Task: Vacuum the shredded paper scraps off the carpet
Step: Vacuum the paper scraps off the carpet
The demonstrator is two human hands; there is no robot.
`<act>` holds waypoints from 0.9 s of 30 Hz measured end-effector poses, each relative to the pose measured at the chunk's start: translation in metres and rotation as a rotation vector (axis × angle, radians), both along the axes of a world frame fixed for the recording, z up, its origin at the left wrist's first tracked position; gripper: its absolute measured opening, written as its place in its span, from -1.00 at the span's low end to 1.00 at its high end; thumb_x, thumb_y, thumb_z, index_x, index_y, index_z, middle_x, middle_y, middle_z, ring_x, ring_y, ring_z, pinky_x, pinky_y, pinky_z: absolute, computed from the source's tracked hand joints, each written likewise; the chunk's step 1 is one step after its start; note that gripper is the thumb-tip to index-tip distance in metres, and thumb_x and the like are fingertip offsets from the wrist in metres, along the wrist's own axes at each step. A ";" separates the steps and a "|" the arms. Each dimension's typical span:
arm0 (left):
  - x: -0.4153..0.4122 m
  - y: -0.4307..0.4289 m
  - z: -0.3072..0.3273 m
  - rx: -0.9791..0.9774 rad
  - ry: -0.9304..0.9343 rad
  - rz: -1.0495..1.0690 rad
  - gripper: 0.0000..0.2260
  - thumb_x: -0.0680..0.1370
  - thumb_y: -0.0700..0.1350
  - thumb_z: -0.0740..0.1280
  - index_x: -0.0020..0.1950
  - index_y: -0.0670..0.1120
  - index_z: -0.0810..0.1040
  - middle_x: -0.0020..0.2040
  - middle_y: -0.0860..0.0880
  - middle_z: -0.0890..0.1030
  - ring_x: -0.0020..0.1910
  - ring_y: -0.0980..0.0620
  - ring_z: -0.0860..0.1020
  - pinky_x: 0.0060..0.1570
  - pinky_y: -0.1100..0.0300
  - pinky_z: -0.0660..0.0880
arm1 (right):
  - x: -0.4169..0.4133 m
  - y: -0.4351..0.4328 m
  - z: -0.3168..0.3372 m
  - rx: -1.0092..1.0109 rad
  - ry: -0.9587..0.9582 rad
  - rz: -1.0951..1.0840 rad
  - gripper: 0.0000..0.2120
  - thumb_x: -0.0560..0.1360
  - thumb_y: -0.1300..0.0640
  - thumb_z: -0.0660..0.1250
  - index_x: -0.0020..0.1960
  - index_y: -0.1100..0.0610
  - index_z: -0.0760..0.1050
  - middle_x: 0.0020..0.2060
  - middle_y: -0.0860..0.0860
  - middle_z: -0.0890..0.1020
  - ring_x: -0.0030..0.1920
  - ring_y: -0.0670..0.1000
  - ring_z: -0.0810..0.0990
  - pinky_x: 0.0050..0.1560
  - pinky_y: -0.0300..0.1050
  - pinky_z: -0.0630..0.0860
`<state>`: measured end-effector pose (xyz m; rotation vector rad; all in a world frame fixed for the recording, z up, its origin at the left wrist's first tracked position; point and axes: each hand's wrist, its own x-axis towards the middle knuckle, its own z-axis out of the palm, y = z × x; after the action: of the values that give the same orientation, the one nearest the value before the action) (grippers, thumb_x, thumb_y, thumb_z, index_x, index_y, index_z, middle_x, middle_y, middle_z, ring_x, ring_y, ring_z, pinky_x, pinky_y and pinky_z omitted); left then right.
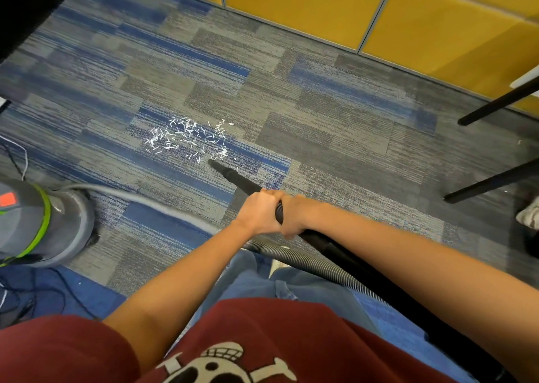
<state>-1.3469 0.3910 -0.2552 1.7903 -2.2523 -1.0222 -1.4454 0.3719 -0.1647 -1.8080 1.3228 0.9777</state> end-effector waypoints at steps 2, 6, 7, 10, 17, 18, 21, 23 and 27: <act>0.004 -0.001 -0.004 0.027 -0.012 -0.003 -0.57 0.31 0.07 0.47 0.07 -0.12 0.55 -0.05 -0.08 0.62 -0.01 -0.10 0.56 0.00 0.05 0.50 | 0.004 0.000 -0.002 -0.005 -0.026 -0.011 -0.26 0.44 0.19 0.42 0.49 0.20 0.09 0.15 0.11 0.48 -0.08 0.01 0.48 -0.08 -0.20 0.44; 0.005 -0.003 -0.014 0.095 -0.030 -0.018 -0.51 0.33 0.09 0.44 0.17 -0.10 0.52 0.04 -0.09 0.62 0.07 -0.11 0.55 0.07 0.02 0.50 | 0.005 0.000 -0.014 -0.001 -0.016 -0.047 -0.32 0.42 0.19 0.42 0.45 0.19 0.19 0.21 0.12 0.46 0.00 0.04 0.53 -0.06 -0.17 0.46; 0.004 -0.002 -0.016 0.107 -0.025 -0.011 -0.52 0.33 0.07 0.45 0.18 -0.10 0.52 0.05 -0.09 0.61 0.08 -0.11 0.54 0.08 0.01 0.50 | 0.005 0.001 -0.017 -0.003 -0.020 -0.067 -0.31 0.41 0.19 0.43 0.45 0.18 0.19 0.19 0.11 0.47 -0.03 0.05 0.52 -0.08 -0.16 0.47; -0.003 -0.002 -0.021 0.128 -0.022 -0.007 -0.49 0.29 0.06 0.49 0.17 -0.10 0.52 0.06 -0.09 0.60 0.10 -0.10 0.52 0.07 0.01 0.50 | 0.001 0.003 -0.022 -0.009 -0.027 -0.105 -0.27 0.38 0.20 0.46 0.45 0.16 0.19 0.17 0.11 0.50 -0.06 0.06 0.53 -0.08 -0.14 0.49; -0.022 -0.016 -0.019 0.153 0.021 -0.058 -0.51 0.26 -0.03 0.54 0.11 -0.13 0.50 0.04 -0.08 0.56 0.12 -0.06 0.49 0.08 0.06 0.49 | -0.016 -0.003 -0.019 0.002 -0.011 -0.204 -0.24 0.45 0.19 0.43 0.49 0.19 0.06 0.05 0.12 0.49 0.07 0.09 0.57 -0.11 -0.18 0.45; -0.025 -0.018 -0.016 0.154 0.031 -0.063 -0.52 0.25 -0.04 0.55 0.10 -0.13 0.50 0.03 -0.08 0.56 0.13 -0.06 0.49 0.08 0.07 0.49 | -0.018 -0.004 -0.017 -0.010 0.001 -0.199 -0.25 0.46 0.17 0.42 0.49 0.20 0.07 0.06 0.12 0.49 0.08 0.08 0.55 -0.05 -0.20 0.43; -0.035 -0.026 -0.011 0.149 0.044 -0.093 -0.53 0.27 -0.07 0.54 0.11 -0.15 0.50 0.06 -0.10 0.56 0.13 -0.07 0.49 0.06 0.10 0.46 | -0.025 -0.009 -0.010 -0.017 0.025 -0.197 -0.26 0.49 0.14 0.40 0.50 0.20 0.05 0.26 0.11 0.46 0.12 0.06 0.54 0.00 -0.19 0.43; -0.040 -0.030 -0.007 0.141 0.058 -0.103 -0.54 0.25 -0.08 0.55 0.09 -0.12 0.53 0.09 -0.10 0.57 0.13 -0.08 0.51 0.05 0.11 0.47 | -0.030 -0.013 -0.005 -0.009 0.030 -0.187 -0.33 0.51 0.15 0.37 0.49 0.22 0.10 0.28 0.10 0.46 0.01 0.03 0.55 -0.07 -0.22 0.44; -0.048 -0.031 -0.003 0.107 0.041 -0.126 -0.51 0.23 -0.04 0.57 0.08 -0.13 0.53 0.00 -0.06 0.57 0.00 -0.03 0.52 0.03 0.08 0.50 | -0.038 -0.013 0.004 0.000 0.038 -0.135 -0.42 0.53 0.16 0.33 0.46 0.25 0.18 0.28 0.09 0.45 0.18 0.03 0.50 0.10 -0.22 0.40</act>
<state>-1.3945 0.3600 -0.2586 1.6669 -2.3531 -1.2118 -1.4832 0.3589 -0.1605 -1.6838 1.4474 0.9432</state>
